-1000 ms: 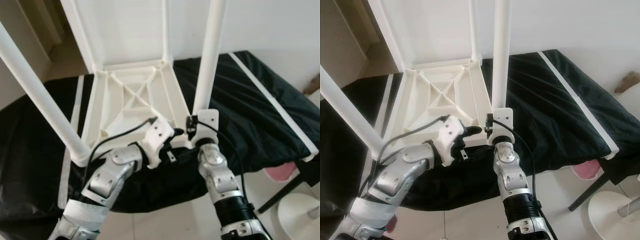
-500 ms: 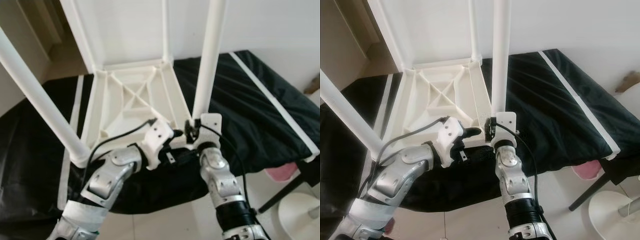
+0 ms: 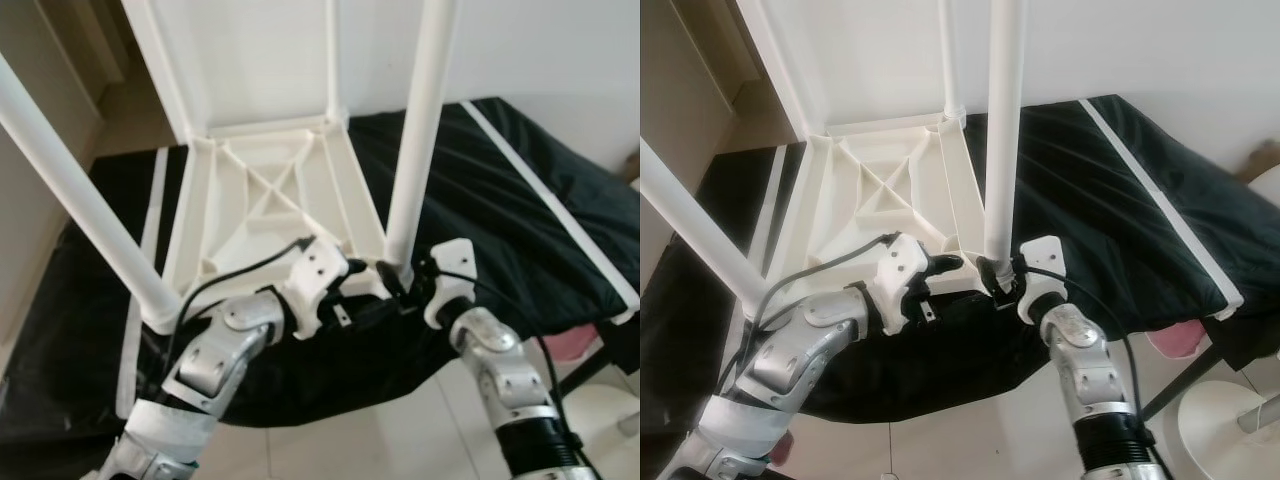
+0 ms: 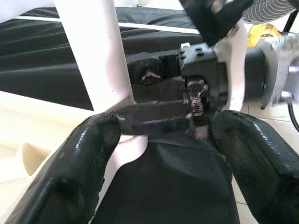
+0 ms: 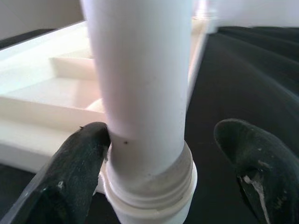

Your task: Building children table

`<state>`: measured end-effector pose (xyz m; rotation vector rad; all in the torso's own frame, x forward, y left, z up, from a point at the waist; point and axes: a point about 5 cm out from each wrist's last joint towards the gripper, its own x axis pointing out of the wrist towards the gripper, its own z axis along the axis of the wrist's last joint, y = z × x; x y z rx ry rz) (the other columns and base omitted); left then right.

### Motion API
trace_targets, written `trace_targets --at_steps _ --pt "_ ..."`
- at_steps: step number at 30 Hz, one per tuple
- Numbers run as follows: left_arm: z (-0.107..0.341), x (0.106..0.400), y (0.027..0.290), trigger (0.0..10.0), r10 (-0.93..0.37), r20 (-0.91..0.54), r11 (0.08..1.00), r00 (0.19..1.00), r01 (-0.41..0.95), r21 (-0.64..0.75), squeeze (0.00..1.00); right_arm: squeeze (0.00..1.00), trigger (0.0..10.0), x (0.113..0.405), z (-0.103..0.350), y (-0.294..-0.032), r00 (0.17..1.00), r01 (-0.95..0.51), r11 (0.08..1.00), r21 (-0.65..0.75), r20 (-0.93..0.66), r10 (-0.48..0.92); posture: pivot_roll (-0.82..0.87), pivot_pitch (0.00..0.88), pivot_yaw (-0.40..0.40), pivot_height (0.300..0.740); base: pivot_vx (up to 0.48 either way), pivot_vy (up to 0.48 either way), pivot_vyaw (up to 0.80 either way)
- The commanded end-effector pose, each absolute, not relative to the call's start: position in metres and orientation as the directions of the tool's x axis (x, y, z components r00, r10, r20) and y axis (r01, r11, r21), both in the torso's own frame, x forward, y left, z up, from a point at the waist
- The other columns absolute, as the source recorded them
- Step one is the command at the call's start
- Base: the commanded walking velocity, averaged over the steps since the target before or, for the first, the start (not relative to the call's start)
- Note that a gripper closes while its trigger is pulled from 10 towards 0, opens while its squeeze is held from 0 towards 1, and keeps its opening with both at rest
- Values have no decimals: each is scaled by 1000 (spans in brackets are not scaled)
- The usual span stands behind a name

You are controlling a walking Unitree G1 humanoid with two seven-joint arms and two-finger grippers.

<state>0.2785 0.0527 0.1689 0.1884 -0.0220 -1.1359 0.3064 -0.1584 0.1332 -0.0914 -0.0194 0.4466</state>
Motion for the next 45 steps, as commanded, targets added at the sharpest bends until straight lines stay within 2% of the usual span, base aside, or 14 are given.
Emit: trace_targets --at_steps 1,6,13,14,15,16,25,29,35,37,39,41,45 --pt "170 277 52 10000 -927 -90 345 363 923 168 0 0 10000 311 140 -163 877 -477 873 -101 15 481 24 0 76 740 0 0 0" --pt "171 278 53 10000 -924 -89 352 371 919 178 0 0 10000 329 150 -165 788 -612 774 -163 -40 614 37 0 67 740 0 0 0" --pt "173 279 54 10000 -921 -80 363 382 914 181 0 0 10000 344 151 -157 736 -675 718 -169 -93 671 49 0 57 740 0 0 0" --pt "172 278 53 10000 -921 -79 363 382 914 182 0 0 9804 346 149 -151 709 -704 689 -171 -106 697 49 0 57 740 0 0 0" --pt "172 279 53 10000 -921 -79 363 382 914 181 0 0 1294 347 148 -149 688 -724 670 -163 -111 717 46 0 58 740 0 0 0" --pt "173 279 53 10000 -921 -77 364 382 914 182 0 0 0 347 147 -150 685 -728 667 -161 -115 719 47 0 55 740 0 0 0" --pt "174 280 53 10000 -920 -73 367 385 912 184 0 0 0 347 140 -160 677 -735 656 -169 -138 723 50 0 47 740 0 0 0" --pt "172 280 54 10000 -915 -70 380 397 908 176 0 0 0 345 138 -172 704 -710 680 -183 -149 694 49 0 38 740 0 0 0" --pt "172 280 53 10000 -913 -66 386 402 906 175 0 0 0 341 134 -174 752 -659 734 -161 -124 648 51 0 30 740 0 0 0" --pt "171 279 54 10000 -911 -65 392 407 904 172 0 0 0 338 129 -172 834 -552 820 -151 -79 546 54 0 26 740 0 0 0" --pt "171 279 54 10000 -910 -65 393 409 904 170 0 0 0 336 128 -171 855 -518 841 -155 -71 514 54 0 26 740 0 0 0" --pt "170 277 54 10000 -910 -66 395 410 903 168 0 0 0 332 122 -163 927 -375 922 -100 -50 372 61 0 29 740 0 0 0" --pt "170 278 56 10000 -909 -69 397 412 903 167 0 0 0 328 114 -155 971 -230 973 -25 -76 228 53 0 35 740 0 0 0"
